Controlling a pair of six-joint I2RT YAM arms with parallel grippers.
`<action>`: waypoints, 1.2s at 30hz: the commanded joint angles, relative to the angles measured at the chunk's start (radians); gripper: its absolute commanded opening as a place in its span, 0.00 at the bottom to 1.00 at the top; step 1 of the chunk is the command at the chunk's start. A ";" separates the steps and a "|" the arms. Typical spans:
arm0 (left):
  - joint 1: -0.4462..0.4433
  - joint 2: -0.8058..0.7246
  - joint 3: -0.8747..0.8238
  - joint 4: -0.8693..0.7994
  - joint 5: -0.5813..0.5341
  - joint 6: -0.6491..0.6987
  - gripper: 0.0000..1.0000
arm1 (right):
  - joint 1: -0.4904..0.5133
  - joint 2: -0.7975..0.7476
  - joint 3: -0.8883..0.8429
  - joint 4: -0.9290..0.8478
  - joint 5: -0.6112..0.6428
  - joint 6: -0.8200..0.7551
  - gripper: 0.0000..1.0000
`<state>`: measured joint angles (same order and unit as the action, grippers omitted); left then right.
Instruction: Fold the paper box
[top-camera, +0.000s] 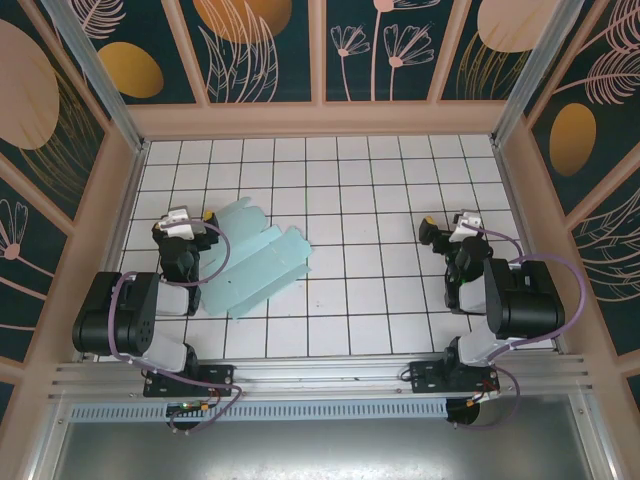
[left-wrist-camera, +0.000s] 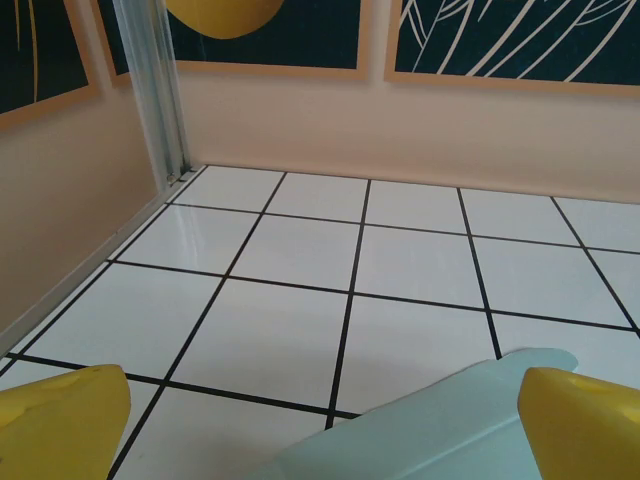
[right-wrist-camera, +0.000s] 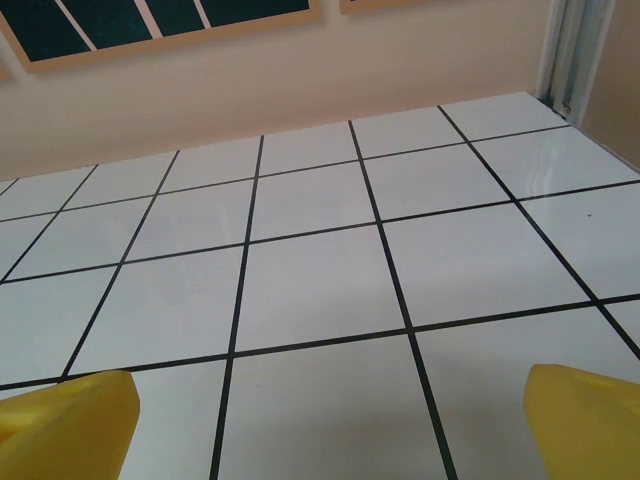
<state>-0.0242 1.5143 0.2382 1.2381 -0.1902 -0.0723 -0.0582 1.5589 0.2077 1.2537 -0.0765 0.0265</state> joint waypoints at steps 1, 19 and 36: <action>0.005 0.006 -0.007 0.044 0.007 -0.011 0.99 | 0.001 -0.004 0.011 0.057 -0.002 0.000 0.99; 0.006 0.006 -0.007 0.044 0.006 -0.013 0.99 | 0.003 -0.003 0.012 0.055 0.001 -0.002 0.99; 0.004 -0.363 0.145 -0.517 0.020 -0.187 0.99 | 0.149 -0.247 0.044 -0.158 0.274 -0.090 0.99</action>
<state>-0.0242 1.1725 0.3389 0.9024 -0.1860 -0.1505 0.0353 1.3548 0.2100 1.1660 0.0700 -0.0059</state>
